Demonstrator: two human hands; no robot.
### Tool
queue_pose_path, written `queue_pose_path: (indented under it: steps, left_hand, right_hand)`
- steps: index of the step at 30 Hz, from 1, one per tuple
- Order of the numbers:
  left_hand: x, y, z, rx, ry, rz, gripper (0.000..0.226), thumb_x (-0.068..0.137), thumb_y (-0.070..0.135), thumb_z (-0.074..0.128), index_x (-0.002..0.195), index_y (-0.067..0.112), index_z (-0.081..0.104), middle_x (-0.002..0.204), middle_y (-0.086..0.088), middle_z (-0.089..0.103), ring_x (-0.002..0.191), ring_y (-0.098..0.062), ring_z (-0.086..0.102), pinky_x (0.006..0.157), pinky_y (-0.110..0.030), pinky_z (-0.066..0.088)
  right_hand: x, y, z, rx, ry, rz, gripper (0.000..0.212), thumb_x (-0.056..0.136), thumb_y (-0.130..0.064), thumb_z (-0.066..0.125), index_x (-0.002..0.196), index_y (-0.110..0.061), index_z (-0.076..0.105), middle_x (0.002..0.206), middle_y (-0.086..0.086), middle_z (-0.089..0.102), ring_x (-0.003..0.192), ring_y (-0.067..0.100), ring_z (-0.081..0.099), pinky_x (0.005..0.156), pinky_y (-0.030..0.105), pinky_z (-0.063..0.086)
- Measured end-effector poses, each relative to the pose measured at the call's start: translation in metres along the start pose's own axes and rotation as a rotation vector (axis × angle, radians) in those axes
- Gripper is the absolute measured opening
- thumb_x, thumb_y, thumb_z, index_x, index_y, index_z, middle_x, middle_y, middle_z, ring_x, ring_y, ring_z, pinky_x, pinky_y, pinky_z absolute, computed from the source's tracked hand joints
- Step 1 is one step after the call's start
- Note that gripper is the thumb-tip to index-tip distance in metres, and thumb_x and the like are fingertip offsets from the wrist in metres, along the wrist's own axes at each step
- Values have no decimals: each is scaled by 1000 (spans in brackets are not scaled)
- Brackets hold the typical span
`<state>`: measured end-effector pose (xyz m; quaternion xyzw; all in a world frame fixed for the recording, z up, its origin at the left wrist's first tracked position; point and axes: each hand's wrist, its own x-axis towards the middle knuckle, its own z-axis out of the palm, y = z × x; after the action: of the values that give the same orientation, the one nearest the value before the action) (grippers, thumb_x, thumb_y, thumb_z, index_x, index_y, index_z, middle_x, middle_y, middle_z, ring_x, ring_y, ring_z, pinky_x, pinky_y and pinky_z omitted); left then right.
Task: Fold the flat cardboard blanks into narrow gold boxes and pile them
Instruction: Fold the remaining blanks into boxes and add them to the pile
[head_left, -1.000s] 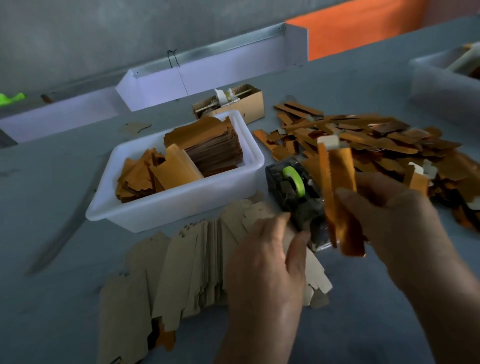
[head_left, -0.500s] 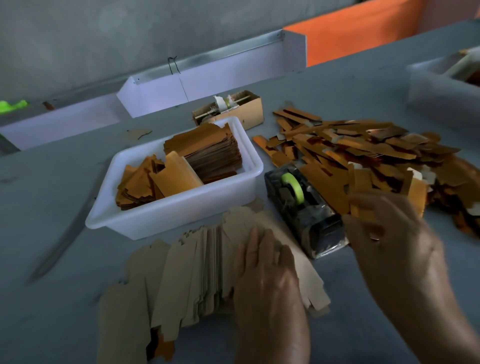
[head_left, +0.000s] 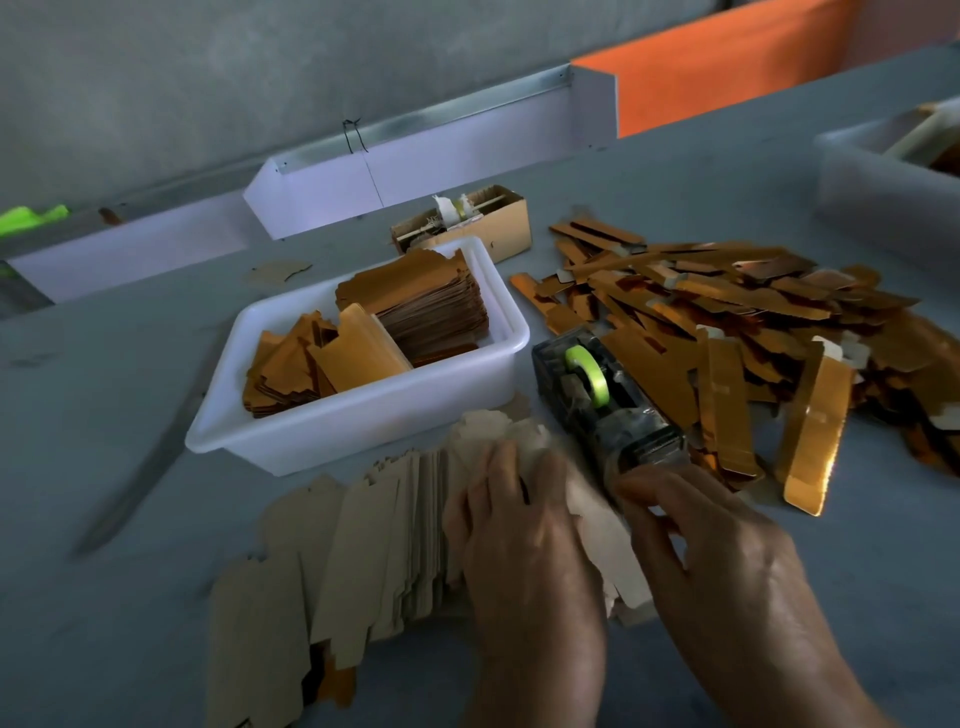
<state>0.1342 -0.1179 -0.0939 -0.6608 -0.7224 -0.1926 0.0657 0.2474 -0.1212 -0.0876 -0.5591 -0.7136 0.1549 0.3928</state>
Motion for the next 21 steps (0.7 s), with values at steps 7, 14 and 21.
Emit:
queue_pose_path:
  steps: [7,14,21]
  left_hand:
    - [-1,-5,-15,-519,209,-156,70,77,-3,72,133,34,49,124,6,51,109,-3,53,91,-5,38]
    - [7,-22,-41,-1111,-174,-432,70,81,7,72,124,50,36,105,25,63,89,8,65,73,-16,53]
    - [4,-12,-37,-1219,-209,-512,43,70,17,81,106,29,61,91,12,74,80,-4,69,63,-18,54]
  right_hand:
    - [-2,2,3,199,-65,236,18,84,-27,64,102,-29,66,95,-14,64,86,0,60,69,6,43]
    - [5,1,-8,693,-232,551,33,60,-50,57,91,-39,63,85,-11,67,85,4,59,59,13,43]
    - [0,0,-2,1049,-244,639,20,63,-23,65,78,-12,72,81,9,71,75,19,65,64,34,53]
